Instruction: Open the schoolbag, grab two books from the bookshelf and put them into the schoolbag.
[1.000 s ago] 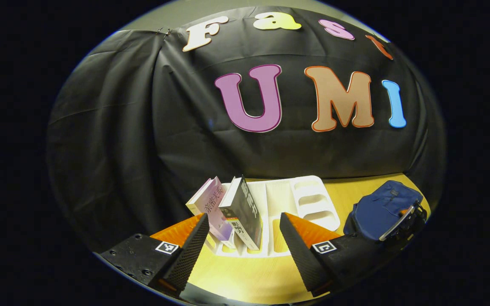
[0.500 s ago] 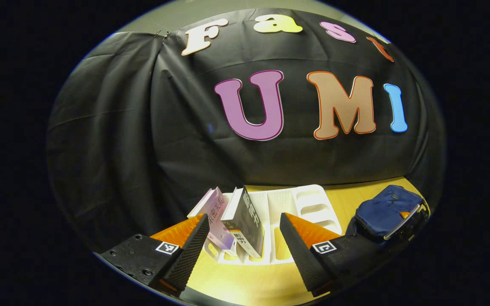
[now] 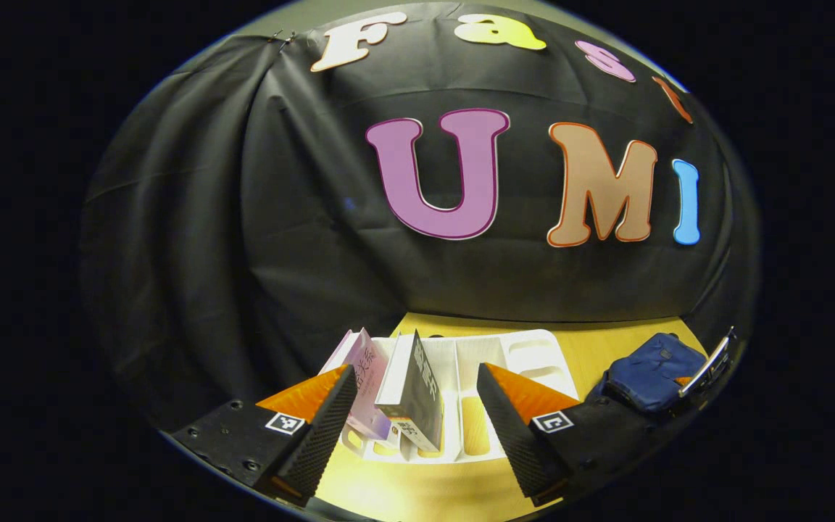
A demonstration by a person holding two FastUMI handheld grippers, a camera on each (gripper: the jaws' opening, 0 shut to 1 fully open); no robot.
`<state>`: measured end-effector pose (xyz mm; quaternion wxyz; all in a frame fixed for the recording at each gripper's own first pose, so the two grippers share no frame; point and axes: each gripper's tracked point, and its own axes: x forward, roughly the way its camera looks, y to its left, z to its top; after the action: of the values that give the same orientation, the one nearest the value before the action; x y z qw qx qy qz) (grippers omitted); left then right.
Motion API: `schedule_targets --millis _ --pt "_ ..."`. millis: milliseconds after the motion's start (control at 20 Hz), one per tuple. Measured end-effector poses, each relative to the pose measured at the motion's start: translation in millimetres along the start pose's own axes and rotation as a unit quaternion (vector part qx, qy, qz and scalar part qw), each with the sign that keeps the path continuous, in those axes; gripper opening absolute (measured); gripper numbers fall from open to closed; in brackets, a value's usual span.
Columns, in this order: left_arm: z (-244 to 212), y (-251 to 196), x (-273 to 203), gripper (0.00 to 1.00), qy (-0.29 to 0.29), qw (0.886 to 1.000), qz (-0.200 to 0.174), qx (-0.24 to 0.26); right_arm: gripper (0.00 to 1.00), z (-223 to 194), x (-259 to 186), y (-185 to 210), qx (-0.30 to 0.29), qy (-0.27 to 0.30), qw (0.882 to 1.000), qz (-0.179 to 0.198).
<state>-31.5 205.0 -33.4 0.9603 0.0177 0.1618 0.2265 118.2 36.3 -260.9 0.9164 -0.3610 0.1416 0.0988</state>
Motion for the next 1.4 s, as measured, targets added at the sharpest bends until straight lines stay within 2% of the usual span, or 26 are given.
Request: schedule_targets --millis 200,350,450,600,800,950,1000,1200,1400 --pt "-2.0 7.4 33.3 0.98 0.05 0.998 -0.017 -0.016 0.06 5.7 -2.0 -8.0 0.013 0.007 1.0 -0.003" --pt "-14.7 8.0 59.4 0.97 0.107 0.993 -0.04 -0.018 0.06 7.9 -4.7 -11.8 0.009 0.008 1.0 -0.004" --pt "-24.1 4.2 78.2 0.94 0.141 0.987 -0.065 -0.027 0.06 7.3 -5.7 -14.2 0.006 0.008 1.0 -0.004" --pt "-42.9 12.1 99.6 0.91 0.192 0.979 -0.068 -0.013 0.06 7.0 -11.9 -16.7 -0.001 0.008 1.0 -0.008" --pt "-70.0 17.3 118.7 0.89 0.264 0.961 -0.079 0.003 0.06 8.2 -19.6 -22.1 0.014 0.013 1.0 -0.014" --pt "-90.5 12.9 129.5 0.78 0.314 0.945 -0.093 0.007 0.06 9.3 -24.6 -26.3 0.024 0.018 0.999 -0.018" --pt "-96.2 11.8 129.3 0.8 0.333 0.938 -0.098 0.008 0.06 9.6 -24.6 -27.3 0.024 0.019 0.999 -0.019" --pt "-114.4 2.7 137.3 0.68 0.386 0.916 -0.11 0.015 0.06 9.4 -27.7 -30.2 0.022 0.02 0.999 -0.023" --pt "-124.3 -9.7 139.6 0.45 0.427 0.897 -0.109 0.015 0.06 10.1 -29.4 -29.6 0.018 0.021 0.999 -0.024"
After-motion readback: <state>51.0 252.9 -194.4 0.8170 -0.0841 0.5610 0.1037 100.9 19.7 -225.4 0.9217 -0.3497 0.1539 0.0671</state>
